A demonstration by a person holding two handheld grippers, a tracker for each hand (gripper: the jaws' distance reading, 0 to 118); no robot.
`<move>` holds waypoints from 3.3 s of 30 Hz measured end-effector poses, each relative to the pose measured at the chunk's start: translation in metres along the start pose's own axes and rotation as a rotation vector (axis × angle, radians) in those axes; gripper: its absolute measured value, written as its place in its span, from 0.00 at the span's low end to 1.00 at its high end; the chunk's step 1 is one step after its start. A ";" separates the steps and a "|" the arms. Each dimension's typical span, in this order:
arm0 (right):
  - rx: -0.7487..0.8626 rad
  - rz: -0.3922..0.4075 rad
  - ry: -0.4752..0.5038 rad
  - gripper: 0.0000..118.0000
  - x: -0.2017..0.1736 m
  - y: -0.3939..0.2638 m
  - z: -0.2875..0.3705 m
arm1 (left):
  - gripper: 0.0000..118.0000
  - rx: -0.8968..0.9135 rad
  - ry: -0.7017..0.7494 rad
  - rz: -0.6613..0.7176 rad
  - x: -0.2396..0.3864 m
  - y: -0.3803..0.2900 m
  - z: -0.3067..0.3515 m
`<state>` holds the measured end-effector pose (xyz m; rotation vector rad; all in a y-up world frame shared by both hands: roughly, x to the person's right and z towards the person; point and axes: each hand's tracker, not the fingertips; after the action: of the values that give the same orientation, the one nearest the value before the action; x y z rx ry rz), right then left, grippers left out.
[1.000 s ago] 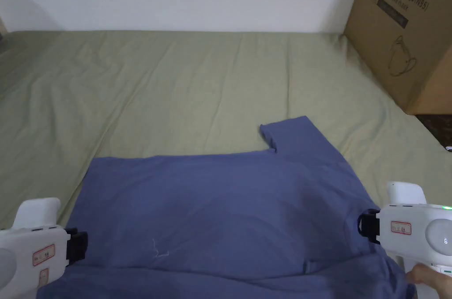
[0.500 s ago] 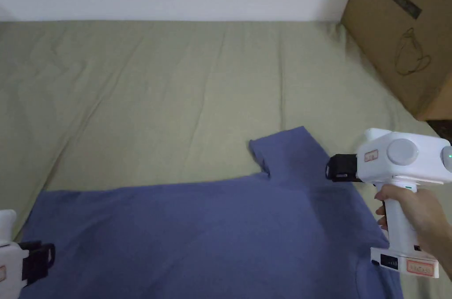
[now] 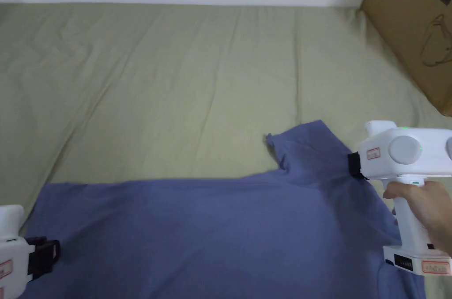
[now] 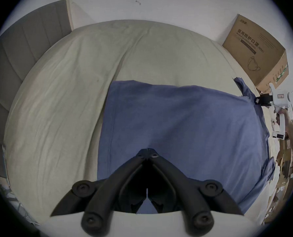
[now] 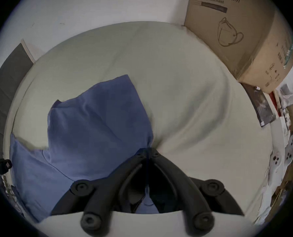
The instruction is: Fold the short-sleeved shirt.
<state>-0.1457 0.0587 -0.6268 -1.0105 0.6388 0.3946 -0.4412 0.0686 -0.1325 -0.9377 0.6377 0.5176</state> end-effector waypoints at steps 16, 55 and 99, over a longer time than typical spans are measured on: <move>-0.006 -0.043 0.030 0.00 -0.007 -0.006 0.009 | 0.86 0.010 0.039 0.085 -0.027 0.113 -0.076; -0.082 -0.111 0.088 0.00 0.047 -0.308 0.210 | 0.00 -0.034 0.031 -0.058 -0.046 -0.152 0.120; 0.094 0.023 0.275 0.03 -0.171 -0.244 0.198 | 0.06 -0.031 -0.576 0.705 -0.119 -0.180 0.062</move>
<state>-0.0721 0.1102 -0.2805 -0.9762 0.9083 0.2445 -0.3899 0.0168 0.0802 -0.5249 0.4156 1.3700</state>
